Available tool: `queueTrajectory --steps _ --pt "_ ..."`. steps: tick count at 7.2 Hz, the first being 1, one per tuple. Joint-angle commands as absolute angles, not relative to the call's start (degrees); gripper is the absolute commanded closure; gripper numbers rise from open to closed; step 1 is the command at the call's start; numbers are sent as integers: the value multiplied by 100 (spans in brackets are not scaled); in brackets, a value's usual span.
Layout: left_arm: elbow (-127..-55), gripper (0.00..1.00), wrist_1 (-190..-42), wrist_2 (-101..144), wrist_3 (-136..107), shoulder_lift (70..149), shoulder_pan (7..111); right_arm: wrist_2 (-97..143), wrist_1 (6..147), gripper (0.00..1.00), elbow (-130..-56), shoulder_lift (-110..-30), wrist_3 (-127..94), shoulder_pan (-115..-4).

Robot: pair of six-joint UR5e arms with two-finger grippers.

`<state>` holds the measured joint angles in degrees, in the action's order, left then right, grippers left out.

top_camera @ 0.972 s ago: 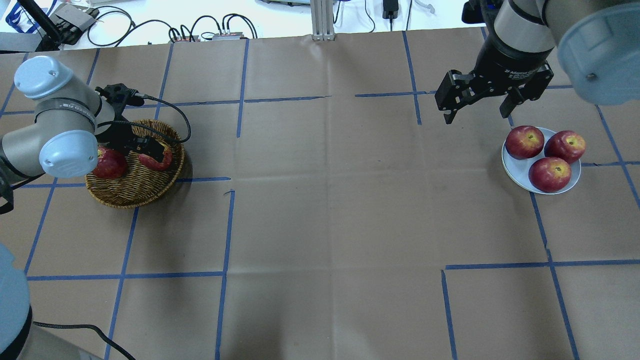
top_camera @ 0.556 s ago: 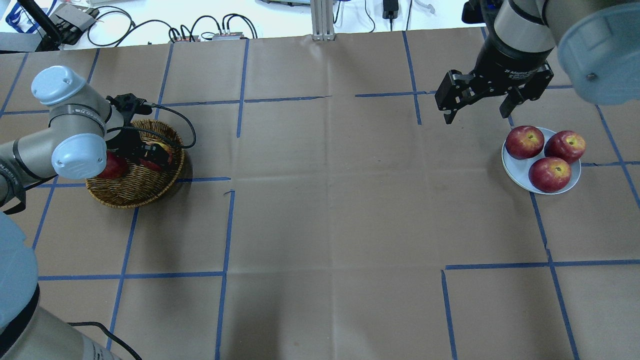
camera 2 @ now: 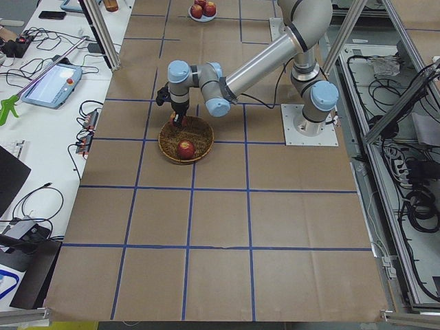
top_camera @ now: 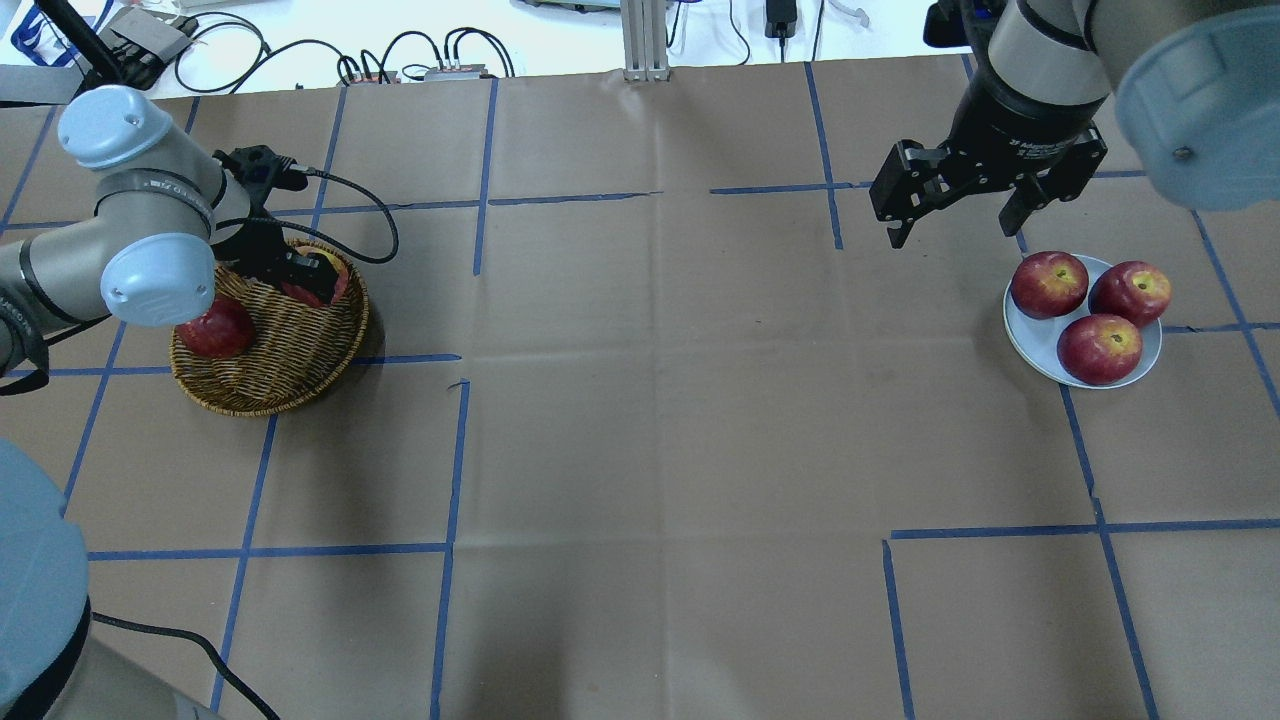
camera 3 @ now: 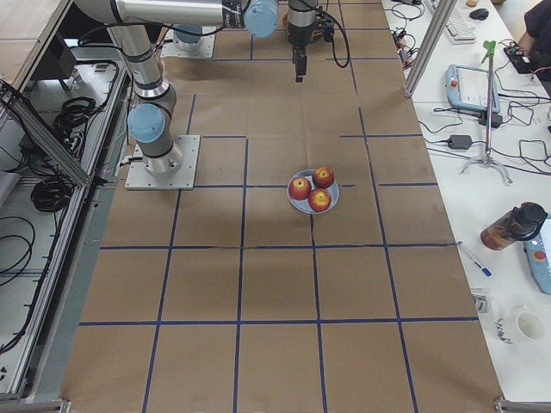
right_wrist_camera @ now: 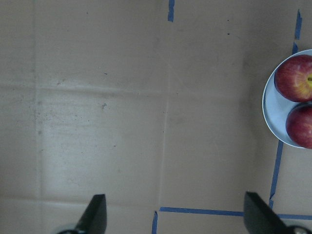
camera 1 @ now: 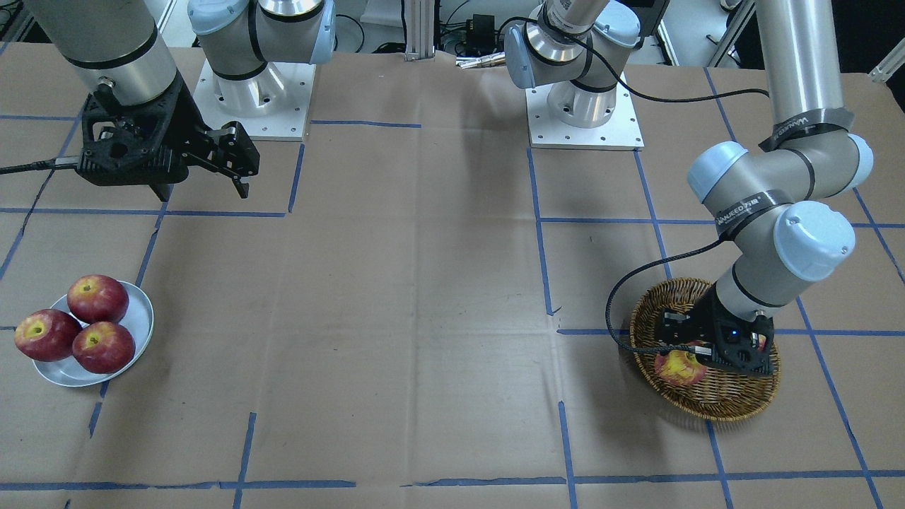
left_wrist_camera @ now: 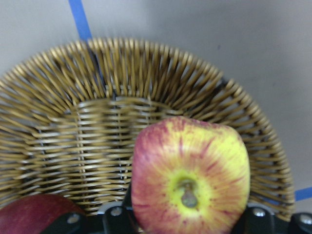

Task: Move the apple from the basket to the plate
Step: 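Carry the apple with the left gripper toward the table center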

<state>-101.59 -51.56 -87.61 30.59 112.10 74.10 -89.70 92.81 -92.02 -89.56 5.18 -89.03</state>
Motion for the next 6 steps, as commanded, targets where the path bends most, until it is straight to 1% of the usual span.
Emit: queueTrajectory --steps 1,4,6 --pt "-9967 58 -5274 -8815 1861 11118 8345 -8974 9281 0 -9202 -8956 519 -8903" --pt "-9958 57 -5300 -8842 313 11232 9734 -8974 9281 0 -9202 -8956 510 -8903" --pt "-9949 57 -5186 -8842 -471 11555 10509 -8974 9281 0 -9202 -8956 519 -8903"
